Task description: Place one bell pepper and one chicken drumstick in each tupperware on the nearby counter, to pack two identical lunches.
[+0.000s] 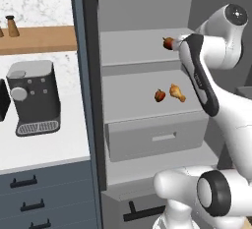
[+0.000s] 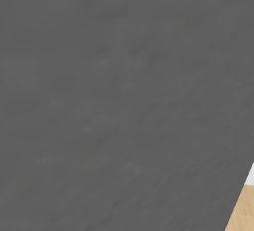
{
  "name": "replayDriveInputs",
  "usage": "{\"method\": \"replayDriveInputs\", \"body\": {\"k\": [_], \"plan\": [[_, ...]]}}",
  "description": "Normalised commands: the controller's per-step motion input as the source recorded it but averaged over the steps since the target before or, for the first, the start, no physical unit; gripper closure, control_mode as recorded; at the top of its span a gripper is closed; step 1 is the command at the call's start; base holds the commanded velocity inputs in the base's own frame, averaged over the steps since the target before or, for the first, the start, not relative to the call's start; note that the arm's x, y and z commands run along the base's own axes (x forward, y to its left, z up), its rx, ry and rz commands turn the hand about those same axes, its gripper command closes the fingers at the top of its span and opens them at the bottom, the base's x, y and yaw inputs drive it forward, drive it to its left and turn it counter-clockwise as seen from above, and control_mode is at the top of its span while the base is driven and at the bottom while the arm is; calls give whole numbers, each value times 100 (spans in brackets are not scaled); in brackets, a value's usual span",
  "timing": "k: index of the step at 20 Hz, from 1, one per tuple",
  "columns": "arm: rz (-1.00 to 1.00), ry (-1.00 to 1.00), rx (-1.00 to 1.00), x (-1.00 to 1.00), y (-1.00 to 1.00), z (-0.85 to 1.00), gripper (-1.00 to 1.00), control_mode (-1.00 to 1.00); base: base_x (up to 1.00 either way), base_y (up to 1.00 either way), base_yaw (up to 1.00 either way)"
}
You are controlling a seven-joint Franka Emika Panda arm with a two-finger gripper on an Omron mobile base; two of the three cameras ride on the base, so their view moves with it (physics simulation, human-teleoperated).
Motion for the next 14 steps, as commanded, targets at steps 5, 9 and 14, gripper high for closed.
{"method": "replayDriveInputs", "body": {"k": [5,9,14], "plan": [[5,10,1,76,-1,-11,-100,-100,0,0,0],[6,11,1,83,0,-15,-100,-100,0,0,0],[7,7,0,69,-1,-24,-100,-100,0,0,0]]}}
